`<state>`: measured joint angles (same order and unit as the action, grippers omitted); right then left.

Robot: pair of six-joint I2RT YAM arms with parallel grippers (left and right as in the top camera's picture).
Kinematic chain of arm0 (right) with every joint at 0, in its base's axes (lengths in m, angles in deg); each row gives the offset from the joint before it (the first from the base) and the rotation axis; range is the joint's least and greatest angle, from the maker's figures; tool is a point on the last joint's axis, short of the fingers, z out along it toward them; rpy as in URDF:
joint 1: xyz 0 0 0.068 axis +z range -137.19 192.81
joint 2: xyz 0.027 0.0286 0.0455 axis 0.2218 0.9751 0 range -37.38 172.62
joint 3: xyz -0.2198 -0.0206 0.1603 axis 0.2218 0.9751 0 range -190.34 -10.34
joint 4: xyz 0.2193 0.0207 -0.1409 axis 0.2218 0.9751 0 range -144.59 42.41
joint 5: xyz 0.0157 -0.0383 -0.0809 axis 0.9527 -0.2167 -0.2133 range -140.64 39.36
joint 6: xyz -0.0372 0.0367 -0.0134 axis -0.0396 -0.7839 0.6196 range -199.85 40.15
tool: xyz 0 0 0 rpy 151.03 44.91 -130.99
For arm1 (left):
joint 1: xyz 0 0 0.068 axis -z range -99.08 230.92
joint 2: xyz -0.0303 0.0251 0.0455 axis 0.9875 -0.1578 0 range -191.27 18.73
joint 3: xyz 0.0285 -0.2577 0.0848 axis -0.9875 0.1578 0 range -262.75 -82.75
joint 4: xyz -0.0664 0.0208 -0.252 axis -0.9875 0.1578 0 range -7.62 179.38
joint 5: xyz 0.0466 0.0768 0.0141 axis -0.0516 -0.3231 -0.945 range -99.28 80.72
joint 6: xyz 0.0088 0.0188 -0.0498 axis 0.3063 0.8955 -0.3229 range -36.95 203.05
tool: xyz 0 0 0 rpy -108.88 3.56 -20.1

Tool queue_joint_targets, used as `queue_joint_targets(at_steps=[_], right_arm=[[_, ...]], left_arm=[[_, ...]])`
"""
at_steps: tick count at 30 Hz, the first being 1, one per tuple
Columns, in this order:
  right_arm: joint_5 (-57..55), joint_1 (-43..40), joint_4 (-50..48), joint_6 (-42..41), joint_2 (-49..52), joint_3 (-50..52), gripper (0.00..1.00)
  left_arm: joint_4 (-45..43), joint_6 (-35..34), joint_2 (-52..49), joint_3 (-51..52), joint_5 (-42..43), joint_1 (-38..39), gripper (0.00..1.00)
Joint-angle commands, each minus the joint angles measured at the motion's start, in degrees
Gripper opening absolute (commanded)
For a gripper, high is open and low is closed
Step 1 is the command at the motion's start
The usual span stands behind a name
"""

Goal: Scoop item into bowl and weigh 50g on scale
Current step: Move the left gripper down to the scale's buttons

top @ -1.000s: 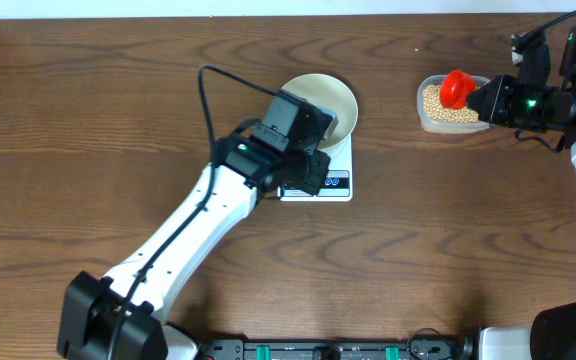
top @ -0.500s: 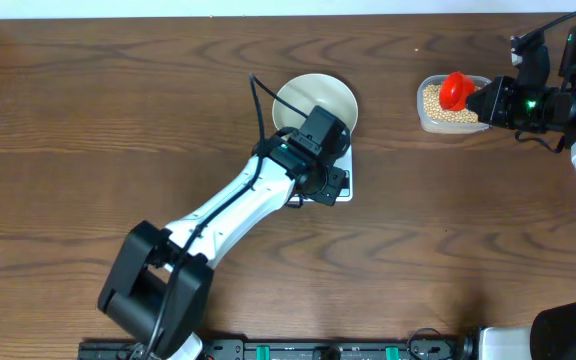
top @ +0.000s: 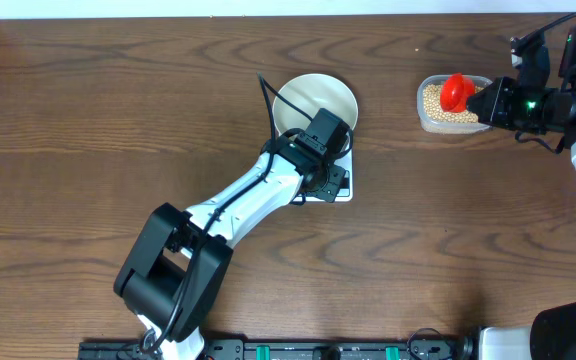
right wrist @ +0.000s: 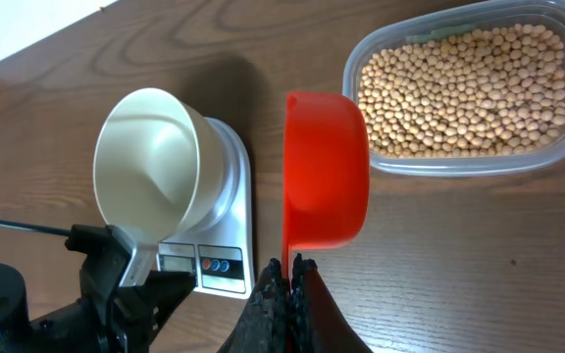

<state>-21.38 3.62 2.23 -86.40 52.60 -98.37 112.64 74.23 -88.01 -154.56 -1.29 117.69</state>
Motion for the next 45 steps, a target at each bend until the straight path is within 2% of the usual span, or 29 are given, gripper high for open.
queue_joint_targets(at_steps=[1, 34, 39, 45], right_arm=[[-0.7, -0.2, 0.3, 1.1, -1.2, -1.2, 0.01], [-2.0, -0.2, 0.7, 1.5, -1.2, -1.2, 0.01], [-2.0, -0.2, 0.8, 1.5, -1.2, -1.2, 0.01], [-2.0, -0.2, 1.5, 1.6, -1.2, -1.2, 0.01]], left_arm=[[-0.4, -0.1, -0.6, 0.5, -1.2, 0.1, 0.07], [-3.8, 0.3, -1.2, 0.5, -3.2, 0.1, 0.07], [-3.1, 7.6, -1.2, 0.5, -4.9, -0.1, 0.07], [-3.1, 8.4, -1.2, 0.5, -4.3, -0.1, 0.08]])
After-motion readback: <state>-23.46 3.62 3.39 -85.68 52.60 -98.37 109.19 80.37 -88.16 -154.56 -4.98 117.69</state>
